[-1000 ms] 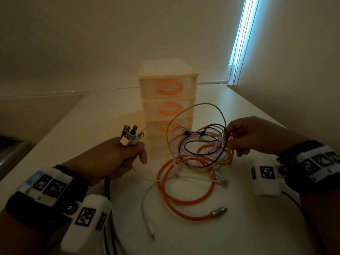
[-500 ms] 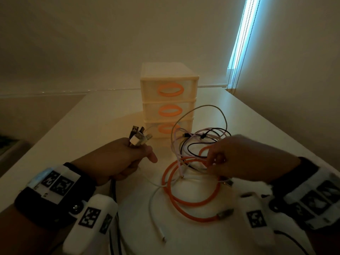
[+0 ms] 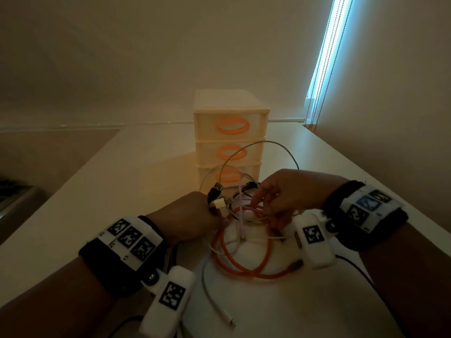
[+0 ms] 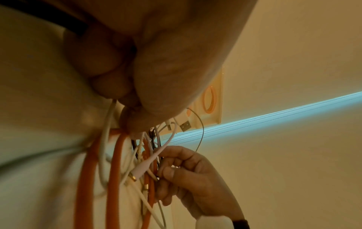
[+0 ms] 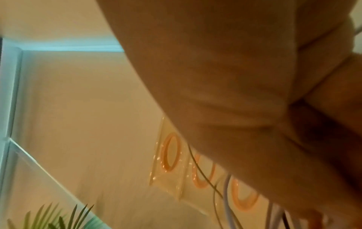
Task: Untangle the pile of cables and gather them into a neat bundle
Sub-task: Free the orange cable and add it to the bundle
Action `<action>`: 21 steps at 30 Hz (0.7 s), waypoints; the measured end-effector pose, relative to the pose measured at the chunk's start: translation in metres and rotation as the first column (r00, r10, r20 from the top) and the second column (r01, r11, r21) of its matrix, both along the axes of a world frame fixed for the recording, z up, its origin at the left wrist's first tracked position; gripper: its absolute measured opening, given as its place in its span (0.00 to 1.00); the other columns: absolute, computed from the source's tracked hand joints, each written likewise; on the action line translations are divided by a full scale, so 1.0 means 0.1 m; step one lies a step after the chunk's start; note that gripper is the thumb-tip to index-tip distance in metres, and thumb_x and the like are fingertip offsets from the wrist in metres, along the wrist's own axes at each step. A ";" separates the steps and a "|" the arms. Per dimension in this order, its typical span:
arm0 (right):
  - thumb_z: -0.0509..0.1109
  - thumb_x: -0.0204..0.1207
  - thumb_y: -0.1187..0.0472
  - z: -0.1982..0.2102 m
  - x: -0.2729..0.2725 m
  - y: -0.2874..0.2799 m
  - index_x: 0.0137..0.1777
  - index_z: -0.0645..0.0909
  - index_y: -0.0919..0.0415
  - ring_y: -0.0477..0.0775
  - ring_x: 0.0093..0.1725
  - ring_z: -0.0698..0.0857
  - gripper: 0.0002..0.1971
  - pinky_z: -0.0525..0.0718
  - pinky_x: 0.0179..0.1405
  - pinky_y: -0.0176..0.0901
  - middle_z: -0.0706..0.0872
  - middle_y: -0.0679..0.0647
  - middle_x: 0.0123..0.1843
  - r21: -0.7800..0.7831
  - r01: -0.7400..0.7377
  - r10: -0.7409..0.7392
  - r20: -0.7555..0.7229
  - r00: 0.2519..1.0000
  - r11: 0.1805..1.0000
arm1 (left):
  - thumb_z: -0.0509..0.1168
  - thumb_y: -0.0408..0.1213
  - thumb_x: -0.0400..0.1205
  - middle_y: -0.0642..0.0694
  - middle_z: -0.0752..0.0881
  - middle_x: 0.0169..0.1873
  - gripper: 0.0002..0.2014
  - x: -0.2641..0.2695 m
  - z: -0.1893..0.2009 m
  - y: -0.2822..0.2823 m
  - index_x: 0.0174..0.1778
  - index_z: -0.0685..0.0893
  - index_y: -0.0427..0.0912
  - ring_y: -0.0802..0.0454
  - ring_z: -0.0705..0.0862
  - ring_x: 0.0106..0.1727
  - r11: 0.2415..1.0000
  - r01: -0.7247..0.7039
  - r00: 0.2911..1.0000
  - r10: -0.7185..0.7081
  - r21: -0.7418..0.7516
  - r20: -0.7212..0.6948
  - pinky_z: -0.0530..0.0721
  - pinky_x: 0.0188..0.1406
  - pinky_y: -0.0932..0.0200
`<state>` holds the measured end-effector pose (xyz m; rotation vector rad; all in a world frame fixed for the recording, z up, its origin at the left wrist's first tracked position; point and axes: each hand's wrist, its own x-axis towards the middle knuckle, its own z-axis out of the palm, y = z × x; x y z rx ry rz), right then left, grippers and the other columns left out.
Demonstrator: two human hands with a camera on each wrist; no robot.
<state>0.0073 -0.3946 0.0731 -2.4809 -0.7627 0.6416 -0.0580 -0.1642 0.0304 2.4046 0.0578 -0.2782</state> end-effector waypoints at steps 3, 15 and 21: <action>0.78 0.75 0.57 -0.03 0.09 -0.02 0.52 0.91 0.48 0.43 0.36 0.91 0.07 0.87 0.37 0.37 0.94 0.49 0.41 -0.007 0.071 -0.070 0.116 0.991 0.997 | 0.68 0.44 0.85 0.46 0.75 0.28 0.16 -0.02 -0.02 0.00 0.36 0.78 0.38 0.57 0.71 0.22 0.998 -0.058 0.997 0.057 0.019 0.044 0.69 0.24 0.63; 0.76 0.77 0.47 -0.19 0.00 0.08 0.42 0.89 0.60 0.41 0.29 0.82 0.15 0.80 0.31 0.30 0.89 0.56 0.37 -0.020 -0.023 0.028 0.303 0.953 1.000 | 0.74 0.49 0.82 0.53 0.80 0.24 0.16 -0.04 -0.03 -0.05 0.36 0.85 0.40 0.64 0.76 0.21 1.000 0.019 0.998 -0.018 -0.013 0.053 0.70 0.23 0.68; 0.77 0.77 0.49 -0.16 -0.07 0.05 0.42 0.89 0.56 0.48 0.27 0.82 0.11 0.84 0.33 0.40 0.88 0.56 0.32 0.372 0.049 -0.117 0.161 0.980 0.927 | 0.69 0.42 0.85 0.50 0.77 0.23 0.16 -0.07 -0.04 0.04 0.41 0.83 0.31 0.62 0.71 0.18 0.994 -0.025 0.997 0.032 -0.108 0.066 0.69 0.21 0.68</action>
